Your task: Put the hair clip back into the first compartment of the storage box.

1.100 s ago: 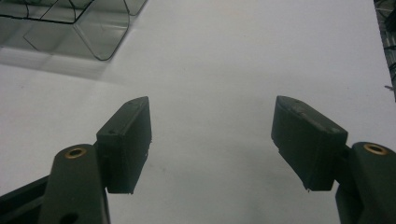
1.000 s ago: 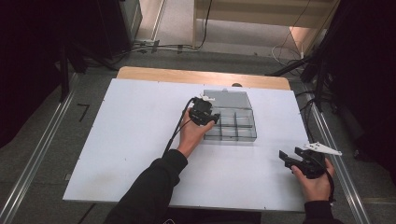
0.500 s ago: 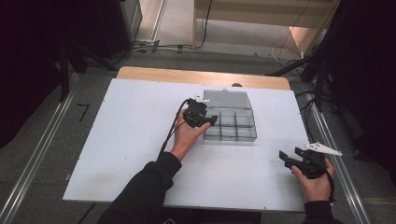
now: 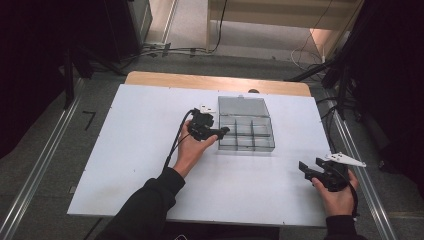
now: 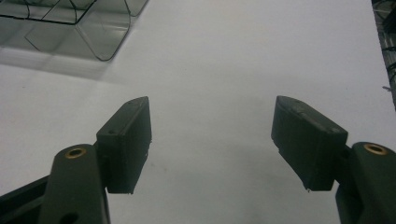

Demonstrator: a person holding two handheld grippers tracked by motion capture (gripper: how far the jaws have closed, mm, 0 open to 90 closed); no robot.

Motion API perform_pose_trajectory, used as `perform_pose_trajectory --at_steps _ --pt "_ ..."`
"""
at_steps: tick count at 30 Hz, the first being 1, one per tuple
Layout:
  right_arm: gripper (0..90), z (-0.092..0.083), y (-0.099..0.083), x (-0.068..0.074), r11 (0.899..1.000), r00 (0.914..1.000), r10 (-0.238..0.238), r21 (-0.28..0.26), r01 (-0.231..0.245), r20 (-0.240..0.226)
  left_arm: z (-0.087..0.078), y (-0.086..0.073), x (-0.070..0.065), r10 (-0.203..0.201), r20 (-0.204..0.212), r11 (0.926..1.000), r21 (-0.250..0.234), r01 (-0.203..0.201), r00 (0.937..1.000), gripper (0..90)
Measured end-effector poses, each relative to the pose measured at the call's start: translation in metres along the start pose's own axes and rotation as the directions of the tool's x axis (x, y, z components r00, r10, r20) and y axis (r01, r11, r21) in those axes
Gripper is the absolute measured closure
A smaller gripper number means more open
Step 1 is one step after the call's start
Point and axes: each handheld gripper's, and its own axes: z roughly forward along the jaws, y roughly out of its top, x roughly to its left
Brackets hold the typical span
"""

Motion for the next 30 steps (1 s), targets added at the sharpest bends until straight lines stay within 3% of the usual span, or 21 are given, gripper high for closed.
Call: perform_pose_trajectory --at_steps 30 --pt "27.1 0.0 0.0 0.001 1.0 1.0 -0.003 0.006 0.003 0.004 -0.039 -0.025 0.018 -0.048 0.014 0.9982 -0.037 0.048 0.9988 32.1"
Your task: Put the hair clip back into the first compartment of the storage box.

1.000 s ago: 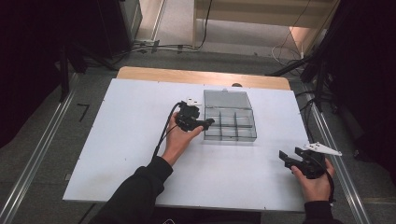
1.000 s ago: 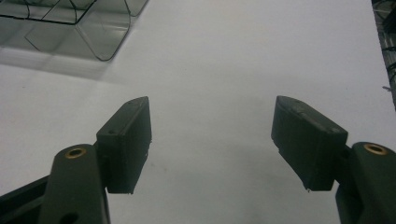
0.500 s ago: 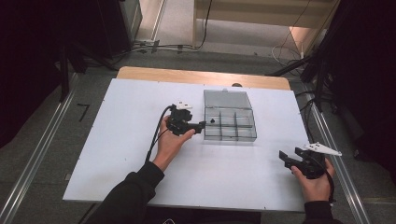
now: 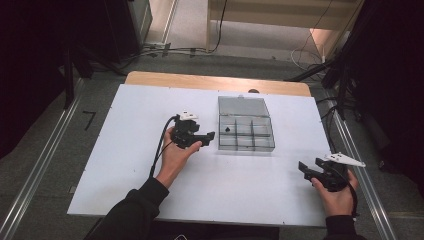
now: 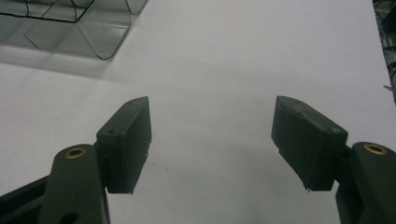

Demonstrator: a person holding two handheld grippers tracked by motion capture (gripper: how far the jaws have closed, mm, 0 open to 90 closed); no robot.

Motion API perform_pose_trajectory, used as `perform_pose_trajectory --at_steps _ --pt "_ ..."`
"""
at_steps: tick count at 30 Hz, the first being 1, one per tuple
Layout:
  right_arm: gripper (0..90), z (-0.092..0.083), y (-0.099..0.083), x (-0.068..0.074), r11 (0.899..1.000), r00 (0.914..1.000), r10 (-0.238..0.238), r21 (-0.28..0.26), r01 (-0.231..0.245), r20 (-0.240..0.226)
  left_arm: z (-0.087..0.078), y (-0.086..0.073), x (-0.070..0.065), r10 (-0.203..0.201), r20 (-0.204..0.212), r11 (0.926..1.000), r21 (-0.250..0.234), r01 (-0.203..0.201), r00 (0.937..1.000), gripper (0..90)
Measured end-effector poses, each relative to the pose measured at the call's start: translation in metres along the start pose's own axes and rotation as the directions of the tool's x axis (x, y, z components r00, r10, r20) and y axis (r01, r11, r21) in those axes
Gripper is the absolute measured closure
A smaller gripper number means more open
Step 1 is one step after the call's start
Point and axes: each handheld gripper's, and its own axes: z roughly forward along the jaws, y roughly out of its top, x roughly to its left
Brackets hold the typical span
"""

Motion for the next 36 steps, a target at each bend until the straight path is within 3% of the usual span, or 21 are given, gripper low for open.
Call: perform_pose_trajectory --at_steps 17,36 --pt "26.9 0.0 0.0 0.0 1.0 1.0 -0.001 0.001 0.001 0.001 -0.012 -0.012 0.008 -0.019 -0.004 0.9998 -0.005 0.019 0.9998 27.8" --pt "26.9 0.0 0.0 0.001 1.0 1.0 -0.001 0.003 0.001 -0.001 -0.031 -0.031 0.027 -0.054 -0.054 0.9985 -0.008 0.053 0.9971 24.6"
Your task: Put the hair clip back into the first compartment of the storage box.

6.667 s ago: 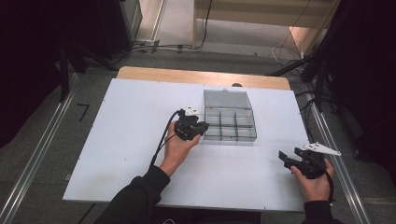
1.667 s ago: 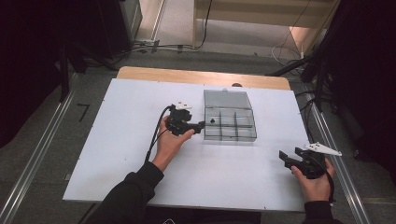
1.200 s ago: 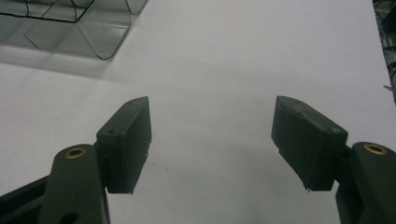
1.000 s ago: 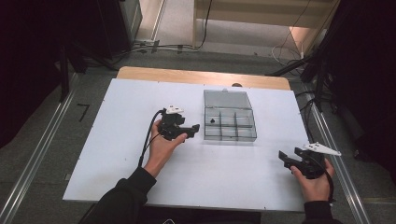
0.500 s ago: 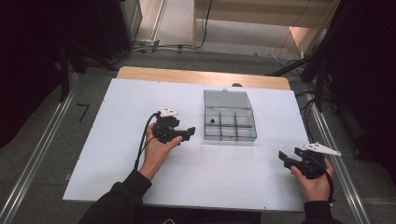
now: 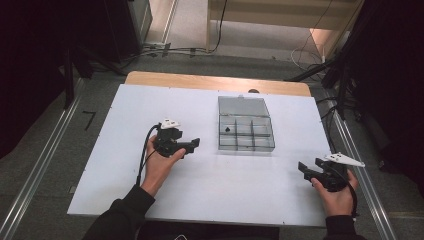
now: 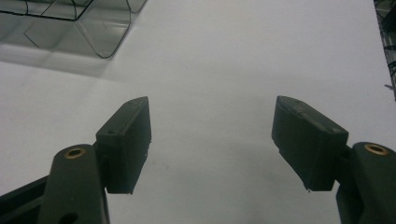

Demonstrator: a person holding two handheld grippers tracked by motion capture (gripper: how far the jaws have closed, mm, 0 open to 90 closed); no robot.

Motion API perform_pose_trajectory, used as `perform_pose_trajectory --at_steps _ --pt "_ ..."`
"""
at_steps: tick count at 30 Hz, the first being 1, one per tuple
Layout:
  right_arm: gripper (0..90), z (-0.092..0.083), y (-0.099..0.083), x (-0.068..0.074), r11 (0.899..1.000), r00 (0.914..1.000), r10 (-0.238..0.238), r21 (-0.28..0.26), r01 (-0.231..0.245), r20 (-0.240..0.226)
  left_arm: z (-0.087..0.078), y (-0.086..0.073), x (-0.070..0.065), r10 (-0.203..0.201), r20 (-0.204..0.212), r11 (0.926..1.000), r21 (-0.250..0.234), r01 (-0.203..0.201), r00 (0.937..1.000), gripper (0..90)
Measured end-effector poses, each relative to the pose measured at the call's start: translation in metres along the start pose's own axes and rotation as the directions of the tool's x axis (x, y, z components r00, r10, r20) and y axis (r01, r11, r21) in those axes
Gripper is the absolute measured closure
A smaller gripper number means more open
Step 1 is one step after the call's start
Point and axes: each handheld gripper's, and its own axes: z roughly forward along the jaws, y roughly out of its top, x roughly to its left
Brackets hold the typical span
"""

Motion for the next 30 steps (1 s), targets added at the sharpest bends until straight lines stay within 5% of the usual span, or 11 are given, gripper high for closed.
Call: perform_pose_trajectory --at_steps 30 --pt "26.8 -0.002 0.0 0.0 1.0 1.0 0.001 -0.003 -0.001 0.0 -0.038 -0.026 0.024 -0.049 -0.047 0.9985 -0.026 0.048 0.9977 22.6"
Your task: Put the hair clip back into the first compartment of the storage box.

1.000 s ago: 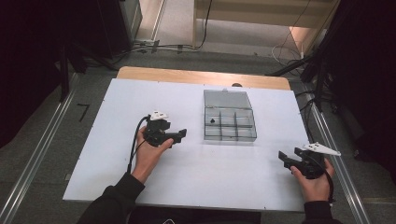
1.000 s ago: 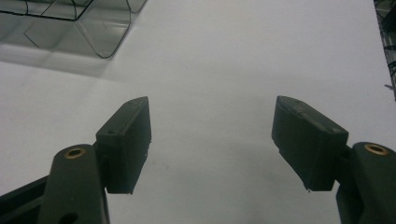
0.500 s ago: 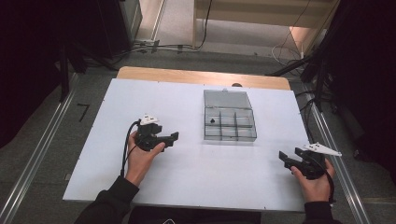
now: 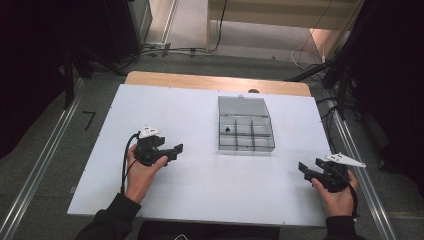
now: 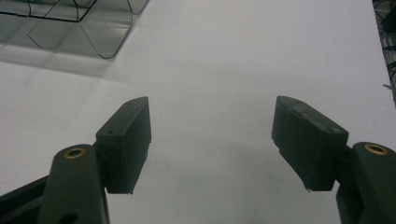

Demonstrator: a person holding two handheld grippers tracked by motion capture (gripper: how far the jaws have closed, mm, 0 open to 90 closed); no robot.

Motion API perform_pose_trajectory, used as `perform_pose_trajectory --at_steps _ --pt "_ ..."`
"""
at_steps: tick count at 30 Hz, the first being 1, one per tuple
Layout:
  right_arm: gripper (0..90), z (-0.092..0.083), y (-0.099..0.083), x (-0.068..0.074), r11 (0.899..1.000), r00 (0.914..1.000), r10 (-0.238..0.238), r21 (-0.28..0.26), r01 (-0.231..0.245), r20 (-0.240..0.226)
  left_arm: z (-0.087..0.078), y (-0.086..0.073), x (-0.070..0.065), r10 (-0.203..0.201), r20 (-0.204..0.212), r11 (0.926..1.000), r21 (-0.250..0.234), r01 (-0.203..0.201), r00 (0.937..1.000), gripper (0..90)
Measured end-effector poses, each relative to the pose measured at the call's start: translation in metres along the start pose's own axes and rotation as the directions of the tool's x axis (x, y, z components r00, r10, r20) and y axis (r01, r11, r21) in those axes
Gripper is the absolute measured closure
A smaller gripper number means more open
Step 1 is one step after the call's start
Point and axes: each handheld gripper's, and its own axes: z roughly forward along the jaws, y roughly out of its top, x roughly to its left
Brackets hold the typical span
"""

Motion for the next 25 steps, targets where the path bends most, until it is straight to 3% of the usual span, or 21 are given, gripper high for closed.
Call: perform_pose_trajectory --at_steps 11,25 --pt "26.8 0.0 0.0 0.0 1.0 1.0 0.0 0.0 0.0 -0.001 -0.012 -0.008 0.007 -0.006 -0.023 1.0 -0.001 0.006 0.9997 22.2" --pt "26.6 -0.001 -0.001 0.0 1.0 1.0 0.003 0.0 -0.003 0.002 -0.029 -0.023 0.03 -0.039 -0.103 0.9987 0.028 0.042 0.9939 20.5"
